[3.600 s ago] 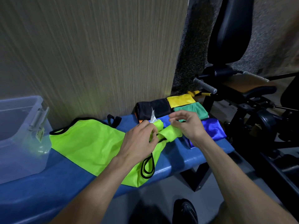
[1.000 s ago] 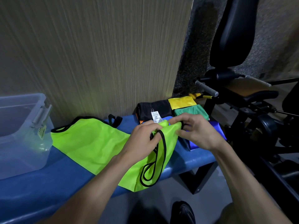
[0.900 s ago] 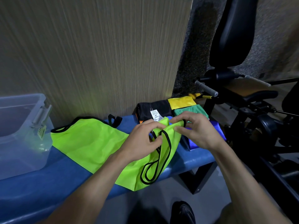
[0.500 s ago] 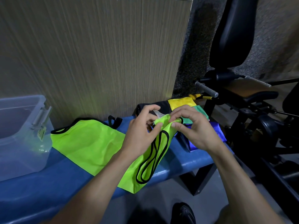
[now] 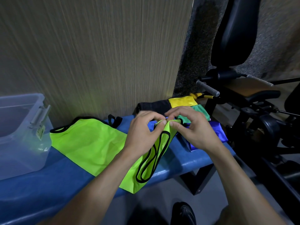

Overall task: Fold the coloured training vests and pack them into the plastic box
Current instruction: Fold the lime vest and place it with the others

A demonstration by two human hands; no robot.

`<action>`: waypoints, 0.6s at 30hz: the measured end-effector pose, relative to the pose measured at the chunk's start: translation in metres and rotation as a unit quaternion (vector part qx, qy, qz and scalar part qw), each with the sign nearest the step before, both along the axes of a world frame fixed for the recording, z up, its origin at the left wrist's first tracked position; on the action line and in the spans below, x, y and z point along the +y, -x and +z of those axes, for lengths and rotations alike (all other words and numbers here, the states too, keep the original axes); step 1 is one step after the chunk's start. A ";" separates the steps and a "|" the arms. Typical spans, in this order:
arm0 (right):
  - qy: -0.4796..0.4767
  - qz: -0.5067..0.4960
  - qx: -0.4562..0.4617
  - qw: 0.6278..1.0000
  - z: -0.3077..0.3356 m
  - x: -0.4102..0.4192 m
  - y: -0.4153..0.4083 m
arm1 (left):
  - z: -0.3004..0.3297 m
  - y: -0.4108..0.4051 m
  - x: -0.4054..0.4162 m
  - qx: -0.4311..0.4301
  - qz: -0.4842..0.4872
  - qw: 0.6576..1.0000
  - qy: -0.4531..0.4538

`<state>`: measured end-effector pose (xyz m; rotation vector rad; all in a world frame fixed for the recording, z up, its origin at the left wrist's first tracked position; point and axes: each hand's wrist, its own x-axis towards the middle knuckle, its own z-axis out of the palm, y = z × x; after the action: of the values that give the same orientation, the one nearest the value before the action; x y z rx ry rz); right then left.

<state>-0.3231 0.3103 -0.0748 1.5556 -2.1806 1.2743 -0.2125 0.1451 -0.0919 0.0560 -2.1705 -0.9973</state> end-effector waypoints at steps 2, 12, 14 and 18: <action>-0.004 0.001 -0.015 1.000 0.000 0.000 0.000 | 0.002 -0.001 0.003 -0.020 -0.017 0.998 -0.050; 0.032 -0.006 -0.060 0.998 -0.002 -0.002 0.001 | -0.002 -0.001 -0.003 -0.062 -0.112 0.981 -0.147; 0.043 -0.004 -0.072 0.996 -0.001 -0.003 0.002 | -0.004 -0.002 -0.004 -0.055 -0.090 0.986 -0.126; 0.047 0.002 -0.090 0.995 -0.003 -0.007 0.004 | 0.000 -0.006 -0.005 -0.012 -0.051 0.993 -0.107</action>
<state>-0.3267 0.3033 -0.0776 1.4619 -2.1856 1.5488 -0.2060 0.1397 -0.0923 0.0595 -2.0968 -1.2911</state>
